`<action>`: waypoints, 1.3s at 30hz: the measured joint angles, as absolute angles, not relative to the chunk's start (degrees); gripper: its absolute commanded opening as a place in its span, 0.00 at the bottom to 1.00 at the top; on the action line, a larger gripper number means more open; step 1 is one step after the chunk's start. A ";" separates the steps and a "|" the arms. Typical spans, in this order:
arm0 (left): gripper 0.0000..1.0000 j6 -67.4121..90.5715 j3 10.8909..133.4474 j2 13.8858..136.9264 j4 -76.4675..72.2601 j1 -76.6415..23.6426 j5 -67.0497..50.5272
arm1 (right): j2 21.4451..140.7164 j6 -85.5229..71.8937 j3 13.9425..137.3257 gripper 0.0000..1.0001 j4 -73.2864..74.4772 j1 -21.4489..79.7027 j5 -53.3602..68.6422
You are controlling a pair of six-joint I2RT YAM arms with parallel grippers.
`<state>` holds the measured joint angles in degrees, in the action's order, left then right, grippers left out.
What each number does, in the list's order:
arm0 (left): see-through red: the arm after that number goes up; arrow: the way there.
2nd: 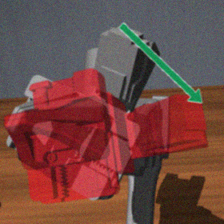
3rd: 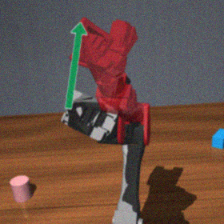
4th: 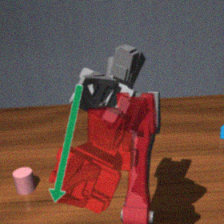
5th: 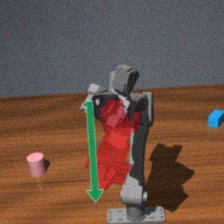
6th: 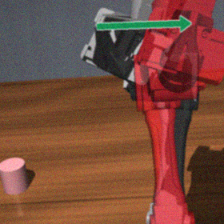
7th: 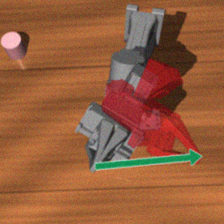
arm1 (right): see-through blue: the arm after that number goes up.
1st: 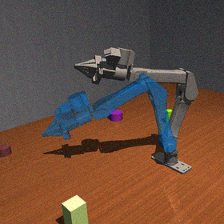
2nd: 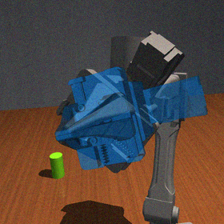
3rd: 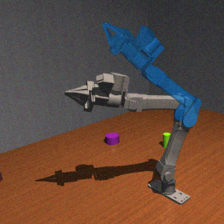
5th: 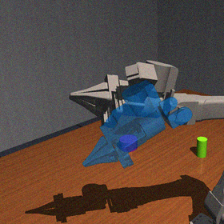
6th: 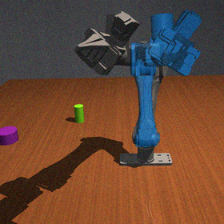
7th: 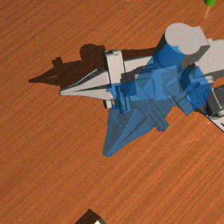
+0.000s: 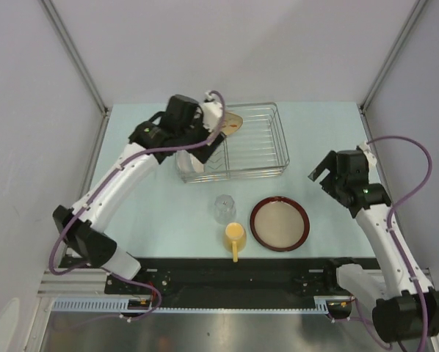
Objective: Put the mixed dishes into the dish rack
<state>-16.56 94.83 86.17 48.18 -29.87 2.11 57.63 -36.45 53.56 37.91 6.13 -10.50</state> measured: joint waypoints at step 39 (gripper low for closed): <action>1.00 -26.06 92.33 114.04 39.27 -56.88 17.74 | 34.52 -79.61 15.64 0.85 33.85 27.53 -13.50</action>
<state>-26.06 92.33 114.04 39.27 -56.88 17.74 34.52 -79.61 15.64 33.85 27.53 -13.50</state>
